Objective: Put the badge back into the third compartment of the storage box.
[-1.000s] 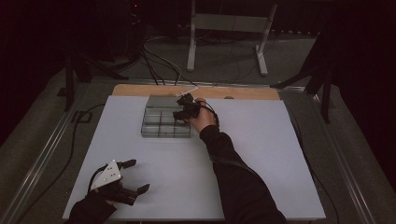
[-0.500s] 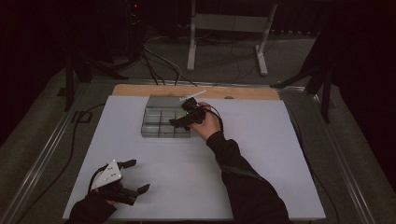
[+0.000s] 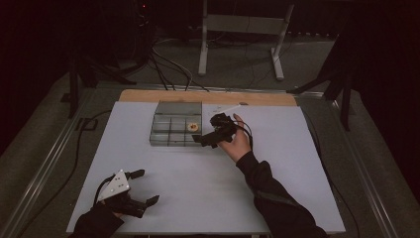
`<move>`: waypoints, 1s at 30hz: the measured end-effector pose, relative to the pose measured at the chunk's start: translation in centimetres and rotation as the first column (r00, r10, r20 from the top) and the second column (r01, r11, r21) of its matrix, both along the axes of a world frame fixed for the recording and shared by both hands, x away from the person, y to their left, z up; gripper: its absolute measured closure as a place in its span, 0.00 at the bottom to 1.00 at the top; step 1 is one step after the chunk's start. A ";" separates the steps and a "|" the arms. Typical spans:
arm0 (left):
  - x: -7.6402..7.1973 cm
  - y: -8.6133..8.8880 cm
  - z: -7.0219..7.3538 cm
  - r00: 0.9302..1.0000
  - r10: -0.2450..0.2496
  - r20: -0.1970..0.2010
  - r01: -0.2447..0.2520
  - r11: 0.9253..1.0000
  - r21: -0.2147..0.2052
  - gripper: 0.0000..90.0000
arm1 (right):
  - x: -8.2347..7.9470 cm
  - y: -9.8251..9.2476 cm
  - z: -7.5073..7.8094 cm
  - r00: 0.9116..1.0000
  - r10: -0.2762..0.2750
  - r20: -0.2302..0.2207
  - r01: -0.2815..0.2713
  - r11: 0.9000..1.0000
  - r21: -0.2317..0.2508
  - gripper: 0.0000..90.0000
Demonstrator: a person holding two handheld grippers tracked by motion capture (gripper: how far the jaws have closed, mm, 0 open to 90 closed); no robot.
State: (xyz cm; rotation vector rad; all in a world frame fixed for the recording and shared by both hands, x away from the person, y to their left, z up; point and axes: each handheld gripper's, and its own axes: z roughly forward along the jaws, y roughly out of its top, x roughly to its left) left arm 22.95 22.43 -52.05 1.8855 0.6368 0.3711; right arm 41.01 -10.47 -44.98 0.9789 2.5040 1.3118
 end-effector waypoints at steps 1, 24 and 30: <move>0.0 0.0 0.0 1.000 0.000 -0.001 0.000 1.000 -0.004 0.00 | -0.3 -0.6 0.0 1.000 0.003 0.008 -0.003 1.000 -0.004 0.00; 0.1 -0.2 0.0 1.000 -0.003 -0.002 0.003 1.000 0.002 0.00 | -8.0 -10.7 -4.2 1.000 -0.012 -0.018 0.012 1.000 -0.004 0.00; 0.1 -0.3 0.0 1.000 -0.003 -0.001 0.003 1.000 0.008 0.00 | -9.8 -13.0 -5.3 0.999 -0.036 -0.016 0.036 0.999 -0.002 0.00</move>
